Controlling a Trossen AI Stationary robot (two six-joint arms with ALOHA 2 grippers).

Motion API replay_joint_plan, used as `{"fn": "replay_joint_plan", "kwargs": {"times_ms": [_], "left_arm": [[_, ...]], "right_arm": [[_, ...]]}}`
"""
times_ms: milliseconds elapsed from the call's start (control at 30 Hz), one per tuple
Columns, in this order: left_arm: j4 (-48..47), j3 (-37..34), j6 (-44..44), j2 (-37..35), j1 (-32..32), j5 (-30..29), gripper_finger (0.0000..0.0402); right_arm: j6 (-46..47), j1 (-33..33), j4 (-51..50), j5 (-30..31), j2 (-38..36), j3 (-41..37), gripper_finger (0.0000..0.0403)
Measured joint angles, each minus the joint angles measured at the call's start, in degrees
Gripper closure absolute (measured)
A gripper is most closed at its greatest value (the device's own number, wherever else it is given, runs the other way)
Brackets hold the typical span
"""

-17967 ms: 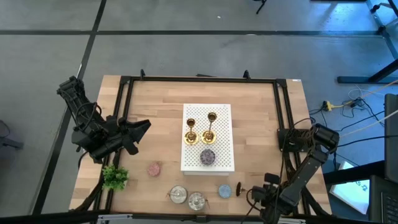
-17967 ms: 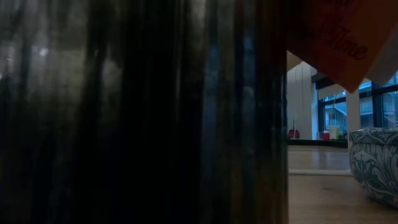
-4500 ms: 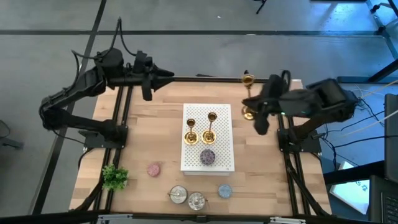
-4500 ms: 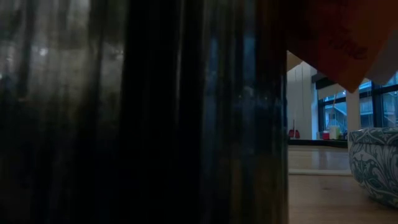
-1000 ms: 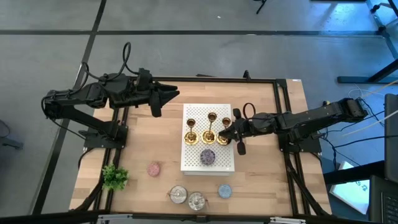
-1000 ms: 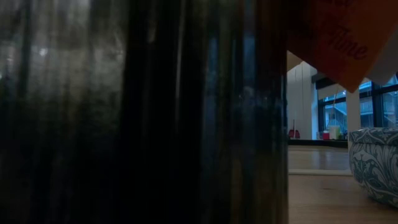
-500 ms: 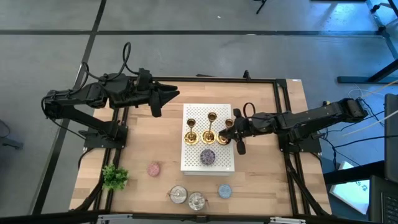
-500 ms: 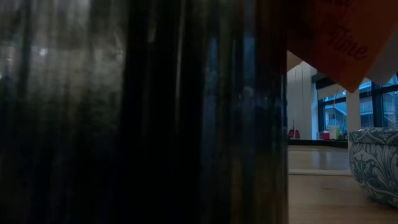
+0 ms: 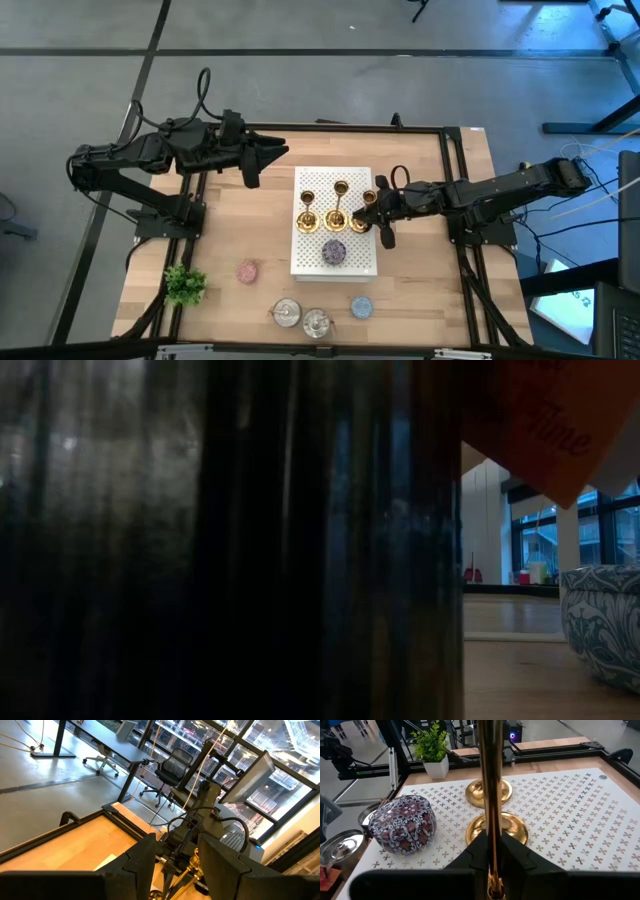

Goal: Pick & Place candle stick holders
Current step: Put the gold candle holder on the shelf aligned with the other gold candle holders, then put the blue patterned scented candle on the shelf aligned with the other red patterned scented candle

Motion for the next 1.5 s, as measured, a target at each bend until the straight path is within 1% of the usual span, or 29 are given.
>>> {"fn": "replay_joint_plan", "kwargs": {"times_ms": [300, 500, 767, 900, 1200, 1367, 1500], "left_arm": [[-0.01, 0.00, -0.12, 0.00, 0.00, 0.00, 0.0258], [-0.01, 0.00, -0.44, 0.00, 0.00, 0.00, 0.0258], [-0.01, 0.00, -0.46, 0.00, 0.01, 0.00, 0.0258], [0.00, 0.00, -0.46, 0.00, 0.00, 0.00, 0.0258], [-0.02, 0.00, -0.46, 0.00, 0.00, 0.00, 0.0258], [-0.23, 0.00, -0.44, 0.00, 0.00, 0.00, 0.0258], [-0.33, 0.00, -0.46, 0.00, 0.02, 0.00, 0.0258]], "right_arm": [[0.00, 0.00, 0.09, 0.00, 0.02, -0.04, 0.0366], [0.39, -0.01, -0.09, 0.00, 0.04, -0.09, 0.0348], [0.57, 0.00, -0.13, 0.26, 0.04, -0.09, 0.0299], [2.03, 0.06, -0.13, 2.95, 0.04, -0.09, 0.0269], [3.25, 1.19, -0.08, 6.65, 0.04, -0.09, 0.0195], [3.39, 2.77, -0.14, 6.76, 0.04, -0.09, 0.0169], [3.80, 3.97, -0.66, 9.49, 0.04, -0.09, 0.0154]]}}
